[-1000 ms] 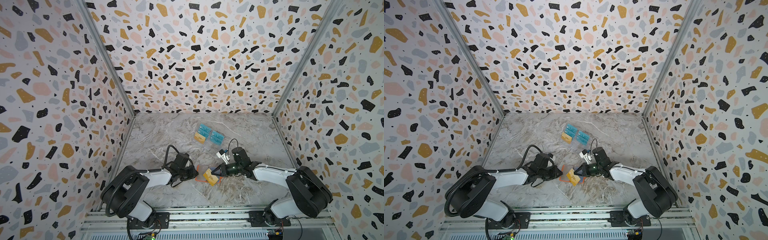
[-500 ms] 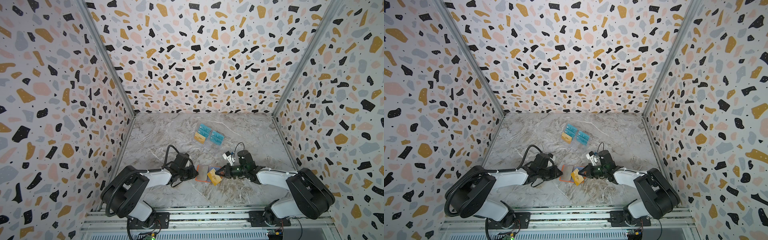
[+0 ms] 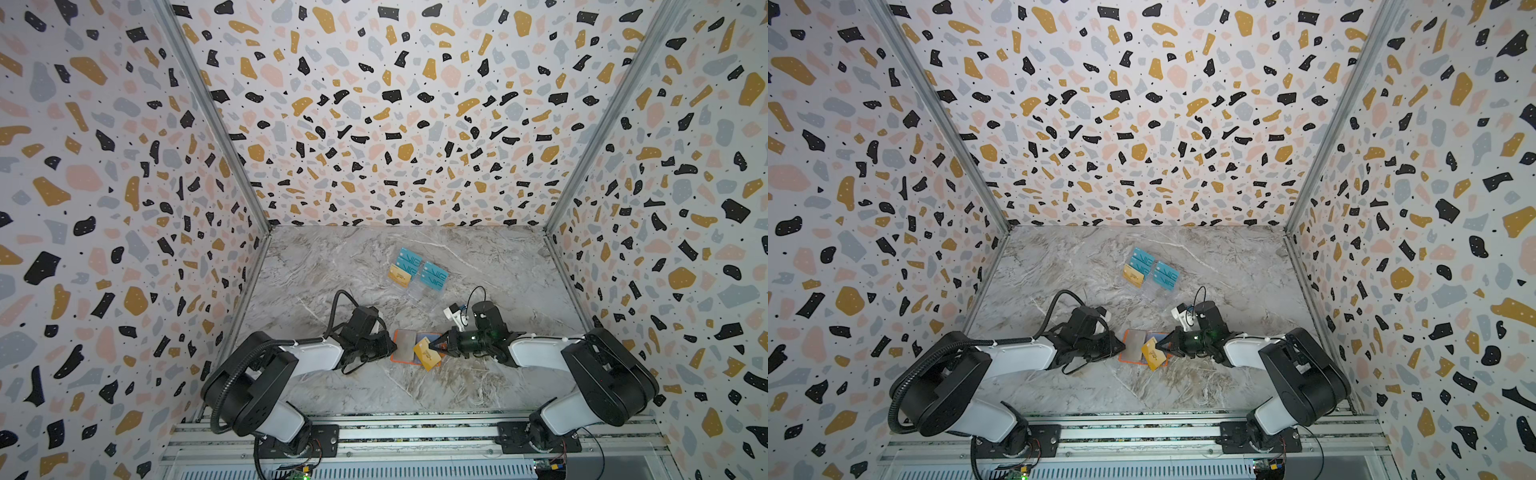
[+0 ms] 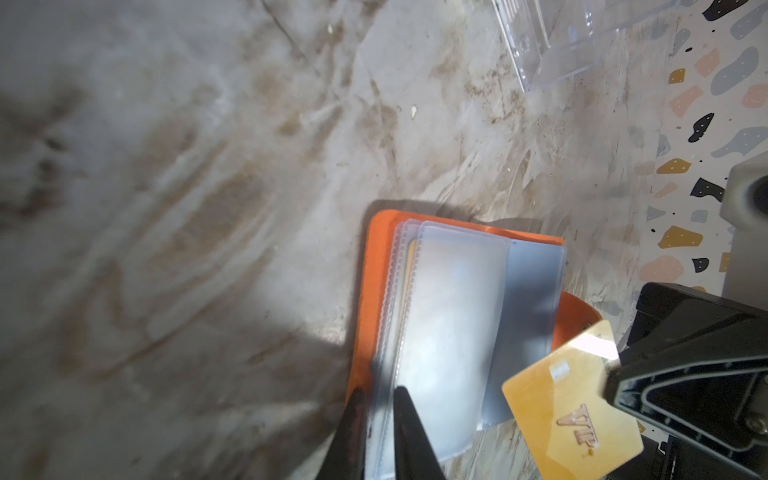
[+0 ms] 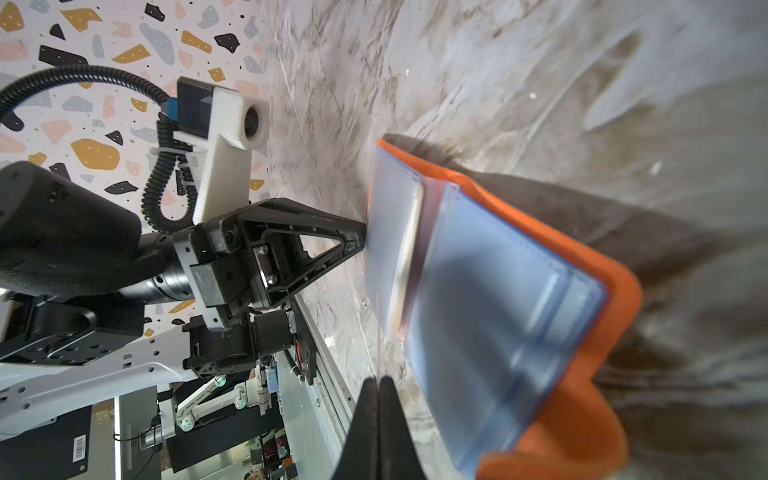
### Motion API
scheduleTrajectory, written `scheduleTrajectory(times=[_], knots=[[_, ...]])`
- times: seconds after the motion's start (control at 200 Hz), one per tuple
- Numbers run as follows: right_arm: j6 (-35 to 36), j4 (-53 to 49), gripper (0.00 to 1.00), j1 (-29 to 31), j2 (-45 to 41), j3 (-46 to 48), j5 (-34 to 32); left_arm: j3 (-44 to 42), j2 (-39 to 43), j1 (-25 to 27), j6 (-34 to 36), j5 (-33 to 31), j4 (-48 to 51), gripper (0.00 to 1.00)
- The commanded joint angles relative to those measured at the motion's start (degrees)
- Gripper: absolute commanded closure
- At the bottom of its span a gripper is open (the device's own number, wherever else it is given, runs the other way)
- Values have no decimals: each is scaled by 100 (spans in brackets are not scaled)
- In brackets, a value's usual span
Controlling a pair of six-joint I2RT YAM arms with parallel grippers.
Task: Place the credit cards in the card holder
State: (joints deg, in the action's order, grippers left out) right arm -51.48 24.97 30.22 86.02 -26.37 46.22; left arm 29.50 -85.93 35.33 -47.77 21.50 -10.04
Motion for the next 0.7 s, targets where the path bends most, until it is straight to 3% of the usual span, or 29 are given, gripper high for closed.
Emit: scheduleTrajectory(times=[0.0,0.696], knots=[[-38,112,100,-28,60,-52,-94,-94,7,35,-10,-95,513,83],[15,152,100,-44,279,-101,-244,-115,76,35,-9,-91,530,83]])
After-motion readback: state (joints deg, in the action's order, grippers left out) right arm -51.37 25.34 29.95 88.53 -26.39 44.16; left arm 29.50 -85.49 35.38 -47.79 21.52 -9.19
